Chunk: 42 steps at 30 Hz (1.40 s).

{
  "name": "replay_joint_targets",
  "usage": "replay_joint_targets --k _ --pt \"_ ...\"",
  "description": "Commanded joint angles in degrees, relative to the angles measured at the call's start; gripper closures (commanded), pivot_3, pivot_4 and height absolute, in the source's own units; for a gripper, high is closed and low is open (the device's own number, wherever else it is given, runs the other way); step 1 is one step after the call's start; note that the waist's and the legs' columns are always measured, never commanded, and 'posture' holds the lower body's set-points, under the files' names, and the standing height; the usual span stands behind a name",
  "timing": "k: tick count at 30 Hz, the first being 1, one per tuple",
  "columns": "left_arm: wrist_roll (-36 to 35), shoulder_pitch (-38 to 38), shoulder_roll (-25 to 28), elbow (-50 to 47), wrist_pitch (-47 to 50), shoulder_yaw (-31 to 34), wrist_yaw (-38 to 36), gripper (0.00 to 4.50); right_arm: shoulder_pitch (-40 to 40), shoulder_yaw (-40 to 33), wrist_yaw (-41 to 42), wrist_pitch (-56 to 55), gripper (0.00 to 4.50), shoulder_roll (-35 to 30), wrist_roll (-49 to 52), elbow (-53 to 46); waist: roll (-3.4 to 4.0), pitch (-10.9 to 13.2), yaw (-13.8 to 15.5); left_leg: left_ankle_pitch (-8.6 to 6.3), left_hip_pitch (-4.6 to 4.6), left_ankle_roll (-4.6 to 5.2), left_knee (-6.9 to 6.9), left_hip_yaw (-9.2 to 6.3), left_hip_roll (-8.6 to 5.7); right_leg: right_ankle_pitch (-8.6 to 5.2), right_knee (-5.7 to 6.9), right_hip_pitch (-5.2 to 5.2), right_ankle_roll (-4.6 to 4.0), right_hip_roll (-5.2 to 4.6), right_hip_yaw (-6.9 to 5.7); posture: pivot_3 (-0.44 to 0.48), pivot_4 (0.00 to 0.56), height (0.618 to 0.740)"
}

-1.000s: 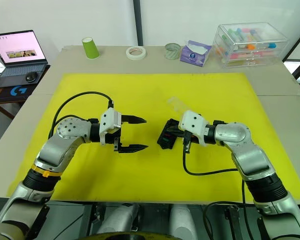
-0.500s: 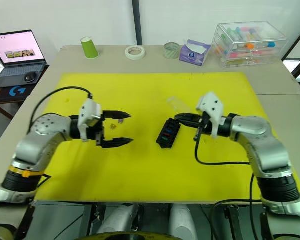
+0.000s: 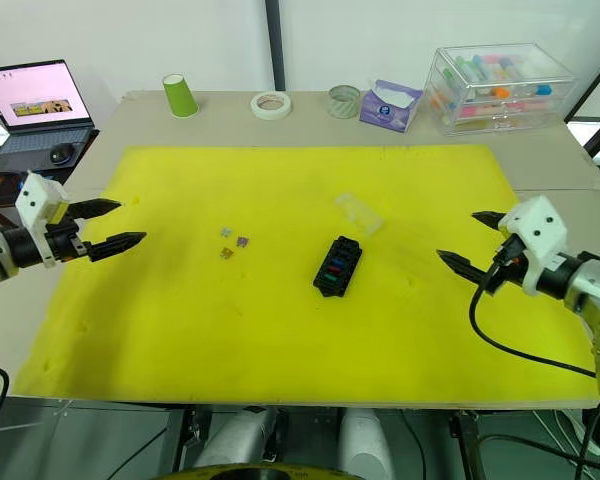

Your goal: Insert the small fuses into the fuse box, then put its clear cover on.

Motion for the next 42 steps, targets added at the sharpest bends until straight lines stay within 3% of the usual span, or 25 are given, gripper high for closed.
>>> replay_joint_targets --k 1,6,13,19,23,27,29,36,39,42 --pt "1.29 -2.05 1.12 2.03 -3.03 0.47 -0.67 0.00 0.23 -2.00 -0.55 -2.98 0.01 0.04 -0.31 0.44 0.00 0.00 -0.07 0.00 0.00 0.00 -0.01 0.00 0.00 0.00 0.00 0.00 0.00 0.00 0.00 0.000 0.150 0.740" --pt "1.38 -2.10 -0.55 1.03 -2.82 -0.07 0.33 0.00 -1.72 -1.50 -2.91 -3.01 0.01 0.20 0.05 0.40 0.01 0.00 -0.18 0.00 0.00 0.00 -0.01 0.00 0.01 0.00 0.01 -0.02 0.00 0.00 0.01 0.000 0.150 0.740" --pt "-6.77 -0.99 -1.62 -7.17 14.54 3.23 2.93 0.00 -6.54 3.79 -1.00 2.92 0.01 -0.75 4.11 -5.97 0.01 0.00 -0.29 0.00 0.00 0.00 0.02 0.00 0.01 0.00 0.06 -0.02 0.00 0.00 0.01 0.000 0.150 0.740" --pt "-18.61 2.22 -0.34 -16.01 39.48 7.82 6.63 0.00 -16.69 13.16 -0.15 10.19 0.01 2.03 9.48 -12.29 0.01 0.01 -0.60 0.00 0.00 0.00 -0.01 -0.01 0.05 0.00 0.10 -0.08 0.00 0.03 0.03 0.000 0.150 0.740" --pt "-32.14 1.42 0.10 -14.43 62.22 17.19 9.92 0.00 -24.81 21.33 2.16 16.39 0.01 4.62 14.17 -17.68 0.01 0.01 -0.60 0.00 -0.02 0.00 -0.01 -0.01 0.05 0.00 0.12 -0.12 0.00 0.04 0.03 0.000 0.150 0.740" --pt "-36.68 0.64 -1.10 -11.99 78.36 23.46 15.48 0.00 -28.27 25.88 2.12 18.17 0.01 6.06 14.38 -20.52 -0.02 0.00 -0.09 -0.01 -0.02 0.01 0.03 -0.06 0.02 0.00 0.13 -0.09 0.00 0.04 -0.01 0.000 0.150 0.740" --pt "-39.38 0.38 -2.19 -11.04 81.29 25.61 18.57 0.00 -28.76 25.99 1.77 18.56 0.01 6.22 14.41 -20.72 -0.02 0.00 0.00 0.00 -0.02 0.01 0.06 -0.06 0.00 0.00 0.13 -0.08 0.00 0.04 -0.01 0.000 0.150 0.740" --pt "-57.24 -0.48 -3.42 1.35 81.72 24.37 32.07 0.00 -28.55 25.40 0.05 19.66 0.01 6.48 14.22 -21.79 -0.04 -0.01 -0.29 -0.01 -0.02 0.00 0.04 -0.06 0.01 0.00 0.16 -0.13 0.00 0.01 0.03 0.000 0.150 0.740" --pt "-64.79 -0.19 -2.71 5.87 81.72 17.96 37.59 0.00 -28.35 25.33 -0.82 19.67 0.01 6.76 13.98 -21.88 -0.05 -0.02 -0.19 0.00 -0.02 0.00 0.05 -0.05 0.00 0.00 0.18 -0.13 0.00 0.00 0.04 0.000 0.150 0.740" --pt "-69.57 -0.90 -4.30 8.39 81.72 16.36 41.60 0.00 -28.13 25.29 -1.57 19.68 0.01 6.91 14.00 -21.95 -0.05 -0.02 -0.24 0.00 -0.02 0.00 0.06 -0.05 -0.01 0.00 0.20 -0.13 0.00 -0.01 0.09 0.000 0.150 0.740"
